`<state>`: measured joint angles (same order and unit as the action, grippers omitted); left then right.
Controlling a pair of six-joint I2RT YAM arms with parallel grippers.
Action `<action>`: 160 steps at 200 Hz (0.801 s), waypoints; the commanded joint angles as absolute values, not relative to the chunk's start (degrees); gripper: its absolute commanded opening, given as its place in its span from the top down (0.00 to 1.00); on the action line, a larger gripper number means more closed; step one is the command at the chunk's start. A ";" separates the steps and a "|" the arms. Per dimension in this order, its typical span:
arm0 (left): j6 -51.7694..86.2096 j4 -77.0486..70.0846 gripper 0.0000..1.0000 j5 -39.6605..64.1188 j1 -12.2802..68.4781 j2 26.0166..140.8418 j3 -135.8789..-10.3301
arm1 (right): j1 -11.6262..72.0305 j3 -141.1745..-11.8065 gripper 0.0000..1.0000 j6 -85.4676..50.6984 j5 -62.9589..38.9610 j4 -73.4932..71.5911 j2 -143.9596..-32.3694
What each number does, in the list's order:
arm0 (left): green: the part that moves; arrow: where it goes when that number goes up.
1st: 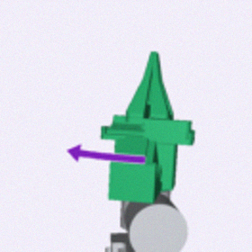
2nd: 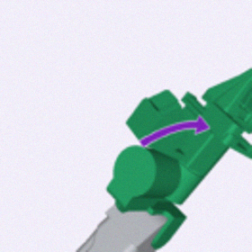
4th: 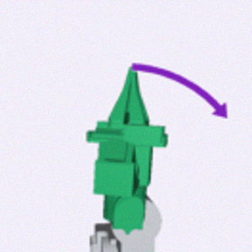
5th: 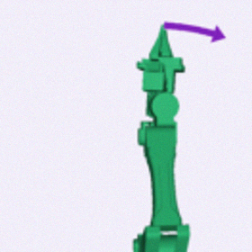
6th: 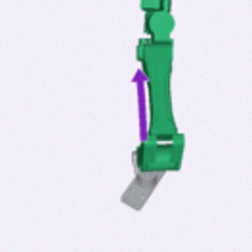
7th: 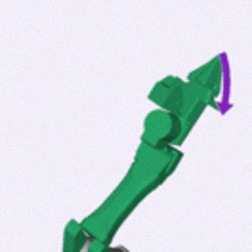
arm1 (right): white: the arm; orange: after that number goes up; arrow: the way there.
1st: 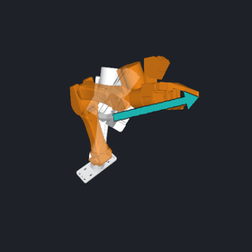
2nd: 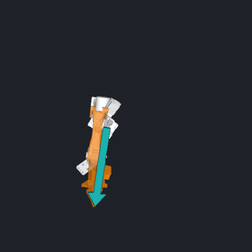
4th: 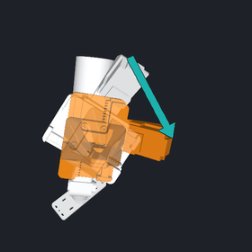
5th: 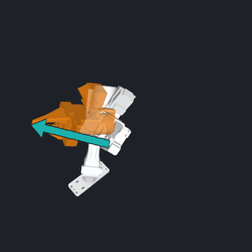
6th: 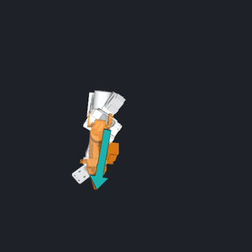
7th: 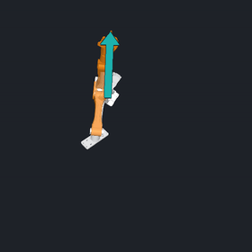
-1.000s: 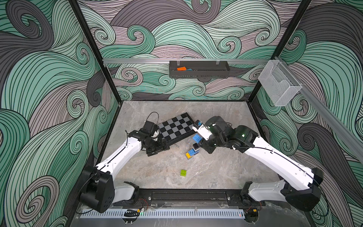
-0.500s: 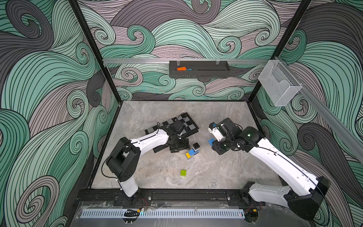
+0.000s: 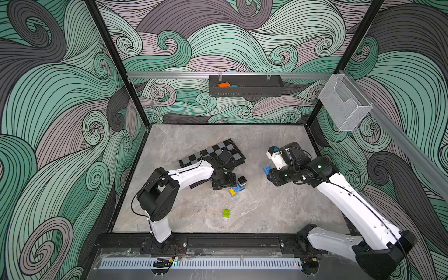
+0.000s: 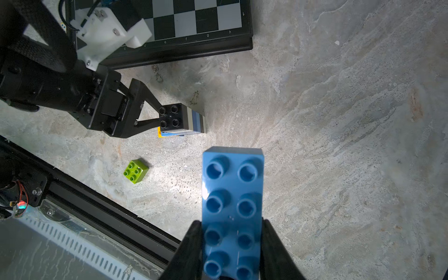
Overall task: Assemble a giraffe with lego
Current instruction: Adjust the lego brick at the center of the board.
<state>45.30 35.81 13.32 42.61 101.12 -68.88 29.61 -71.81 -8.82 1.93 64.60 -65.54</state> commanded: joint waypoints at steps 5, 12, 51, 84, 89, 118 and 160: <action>45.52 37.31 0.22 12.69 43.73 102.80 -69.26 | 28.90 -71.28 0.75 -9.33 0.81 64.08 -64.30; 45.76 37.17 0.22 13.00 43.76 102.91 -69.04 | 28.79 -71.37 0.75 -9.41 0.98 64.07 -64.01; 44.55 37.20 0.22 13.37 43.68 103.66 -69.09 | 28.36 -70.68 0.75 -10.22 1.50 64.07 -61.99; 37.54 42.65 0.23 7.55 43.68 105.52 -72.37 | 28.06 -69.96 0.75 -10.71 1.50 64.16 -60.84; 36.69 43.64 0.23 6.14 43.68 105.80 -72.98 | 28.12 -69.88 0.75 -10.79 1.50 64.12 -60.74; 31.60 46.65 0.23 0.89 43.42 106.37 -75.60 | 28.04 -69.47 0.74 -10.89 1.32 64.12 -59.81; 27.81 47.20 0.23 -1.76 43.33 108.76 -78.51 | 27.94 -68.88 0.74 -11.07 0.99 64.65 -59.06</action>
<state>32.08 42.74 4.08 43.44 105.49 -77.17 28.32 -69.32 -10.48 1.67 64.51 -59.96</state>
